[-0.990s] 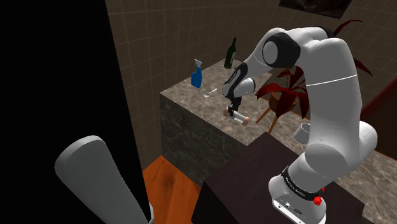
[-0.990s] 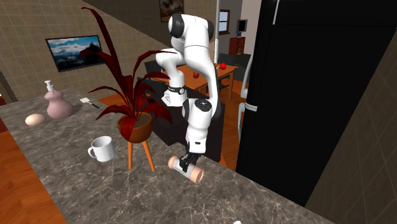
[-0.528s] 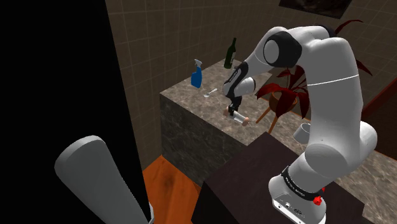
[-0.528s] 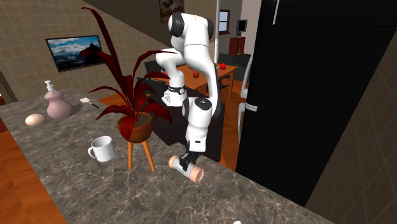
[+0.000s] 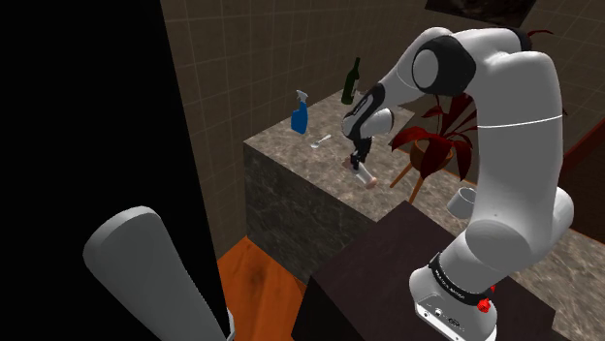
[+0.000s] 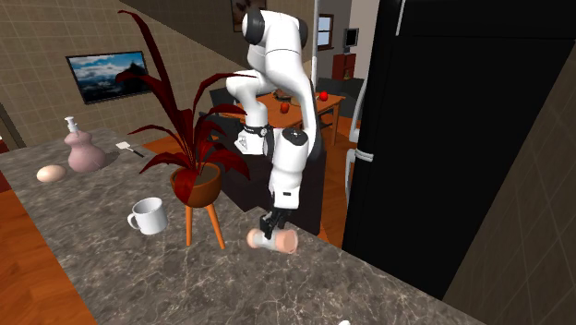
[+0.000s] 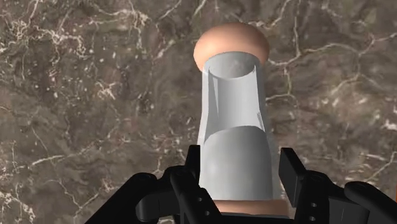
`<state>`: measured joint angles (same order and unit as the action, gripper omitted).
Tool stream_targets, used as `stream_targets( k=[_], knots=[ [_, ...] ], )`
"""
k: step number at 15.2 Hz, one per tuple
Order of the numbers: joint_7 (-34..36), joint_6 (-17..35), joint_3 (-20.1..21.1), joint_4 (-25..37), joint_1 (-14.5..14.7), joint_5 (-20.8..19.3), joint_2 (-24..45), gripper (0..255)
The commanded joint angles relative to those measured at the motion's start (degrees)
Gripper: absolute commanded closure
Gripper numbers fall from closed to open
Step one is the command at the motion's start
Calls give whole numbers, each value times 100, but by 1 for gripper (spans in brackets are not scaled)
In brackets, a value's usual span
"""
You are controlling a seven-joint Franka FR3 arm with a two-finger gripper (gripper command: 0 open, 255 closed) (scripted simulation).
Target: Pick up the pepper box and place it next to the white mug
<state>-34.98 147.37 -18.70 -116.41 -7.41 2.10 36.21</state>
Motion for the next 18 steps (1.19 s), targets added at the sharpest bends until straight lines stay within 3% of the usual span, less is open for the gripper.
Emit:
stream_targets(
  k=[1, 18],
  knots=[
    [3, -95, -39, -36, 28, -34, -132, 255],
    [85, -1047, -338, -146, 275, -376, -1221, 255]
  ],
)
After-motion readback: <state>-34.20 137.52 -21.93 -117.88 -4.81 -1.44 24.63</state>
